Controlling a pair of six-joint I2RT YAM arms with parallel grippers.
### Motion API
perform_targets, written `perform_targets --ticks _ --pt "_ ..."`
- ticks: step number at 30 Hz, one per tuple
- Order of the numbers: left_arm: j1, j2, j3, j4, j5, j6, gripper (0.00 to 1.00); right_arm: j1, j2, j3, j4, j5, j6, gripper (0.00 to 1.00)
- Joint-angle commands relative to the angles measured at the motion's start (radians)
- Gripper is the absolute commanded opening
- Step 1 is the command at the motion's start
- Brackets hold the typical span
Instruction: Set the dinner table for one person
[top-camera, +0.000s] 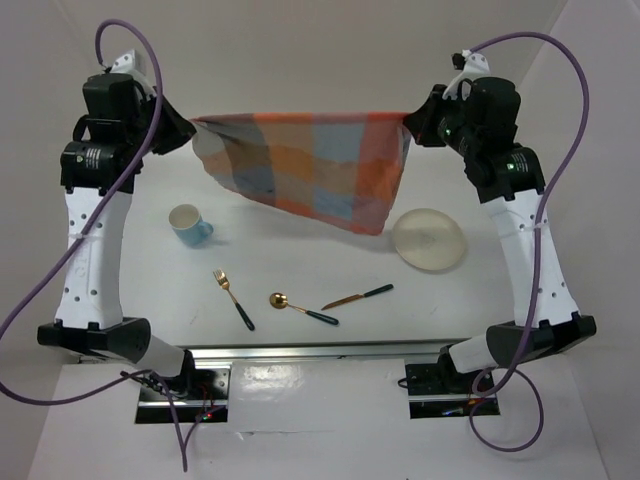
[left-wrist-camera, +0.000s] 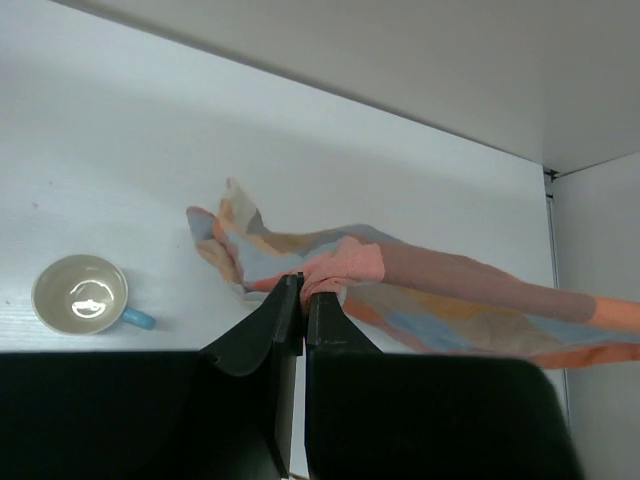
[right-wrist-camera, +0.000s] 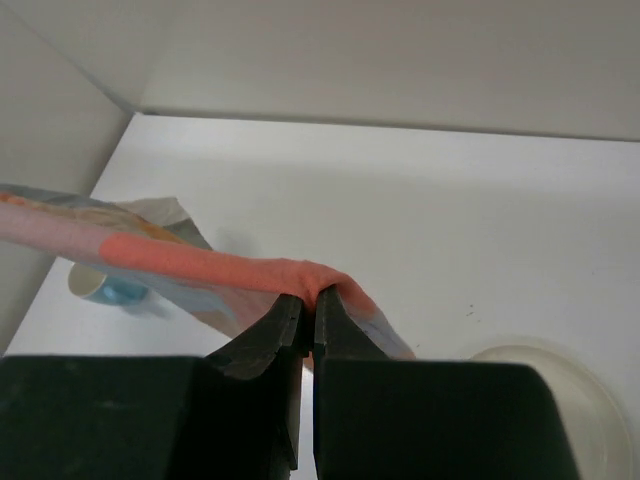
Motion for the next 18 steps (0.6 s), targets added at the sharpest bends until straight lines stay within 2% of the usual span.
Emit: perform_targets --ticks 1,6,13,18 --pt "0.035 0.058 0.05 0.024 0.065 0.043 0.0 -0.001 0.035 0.064 -0.011 -0.004 0.007 0.0" --pt "0.059 0.159 0.093 0.081 0.13 0.043 0.0 -0.01 0.141 0.149 0.036 -0.015 0.007 0.0" --pt "0.097 0.365 0.3 0.101 0.196 0.033 0.0 -0.03 0.36 0.363 0.095 -0.056 0.007 0.0" --pt "0.148 0.472 0.395 0.157 0.278 -0.014 0.0 -0.048 0.524 0.506 0.151 -0.076 0.016 0.0"
